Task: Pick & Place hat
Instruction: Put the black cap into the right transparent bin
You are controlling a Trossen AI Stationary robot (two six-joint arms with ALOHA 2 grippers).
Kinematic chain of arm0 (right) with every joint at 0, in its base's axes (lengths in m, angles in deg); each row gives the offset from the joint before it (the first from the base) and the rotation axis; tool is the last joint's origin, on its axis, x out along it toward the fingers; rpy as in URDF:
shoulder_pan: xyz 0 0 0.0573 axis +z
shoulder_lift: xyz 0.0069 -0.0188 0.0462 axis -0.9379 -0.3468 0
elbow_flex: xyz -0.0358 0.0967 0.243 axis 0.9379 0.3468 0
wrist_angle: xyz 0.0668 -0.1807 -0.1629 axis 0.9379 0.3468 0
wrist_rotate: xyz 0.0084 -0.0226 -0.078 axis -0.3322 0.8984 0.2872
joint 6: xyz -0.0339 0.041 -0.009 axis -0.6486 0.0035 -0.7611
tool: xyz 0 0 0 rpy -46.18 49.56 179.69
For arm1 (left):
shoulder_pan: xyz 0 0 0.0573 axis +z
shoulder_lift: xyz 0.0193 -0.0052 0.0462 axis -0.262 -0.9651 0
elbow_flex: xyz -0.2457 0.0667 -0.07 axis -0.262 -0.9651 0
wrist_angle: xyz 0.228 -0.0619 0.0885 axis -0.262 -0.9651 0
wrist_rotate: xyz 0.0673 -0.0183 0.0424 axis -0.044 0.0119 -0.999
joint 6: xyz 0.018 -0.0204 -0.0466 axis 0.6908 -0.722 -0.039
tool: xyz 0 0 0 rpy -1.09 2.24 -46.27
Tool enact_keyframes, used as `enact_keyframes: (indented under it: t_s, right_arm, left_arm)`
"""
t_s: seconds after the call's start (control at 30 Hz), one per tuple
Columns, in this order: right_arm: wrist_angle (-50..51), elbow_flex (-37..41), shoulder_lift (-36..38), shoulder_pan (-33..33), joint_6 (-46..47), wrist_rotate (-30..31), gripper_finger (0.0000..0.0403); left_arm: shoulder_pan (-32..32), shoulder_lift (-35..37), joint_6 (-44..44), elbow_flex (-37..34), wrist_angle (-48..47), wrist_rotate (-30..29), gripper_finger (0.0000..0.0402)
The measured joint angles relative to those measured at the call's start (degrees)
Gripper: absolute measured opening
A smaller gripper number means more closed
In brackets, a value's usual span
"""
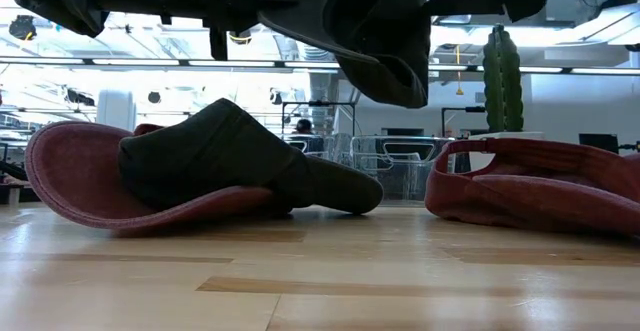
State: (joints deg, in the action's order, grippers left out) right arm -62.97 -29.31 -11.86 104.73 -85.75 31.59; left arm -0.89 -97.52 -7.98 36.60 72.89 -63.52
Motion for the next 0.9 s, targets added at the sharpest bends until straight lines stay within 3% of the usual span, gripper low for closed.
enact_keyframes:
  t_s: [0.43, 0.7, 0.9]
  right_arm:
    - [0.0, 0.0, 0.0, 0.2, -0.9, 0.0, 0.0178]
    - [-0.5, 0.0, 0.0, 0.2, -0.9, -0.4, 0.0176]
    - [-3.1, 0.0, 0.0, 0.2, -0.8, -10.4, 0.0178]
  left_arm:
    - [-0.2, 0.0, 4.8, 0.0, -0.6, -10.8, 0.0026]
    - [-0.2, 0.0, 6.0, 0.0, -1.1, -12.5, 0.0026]
    - [-0.2, 0.0, 6.0, 0.0, -1.5, -12.5, 0.0026]
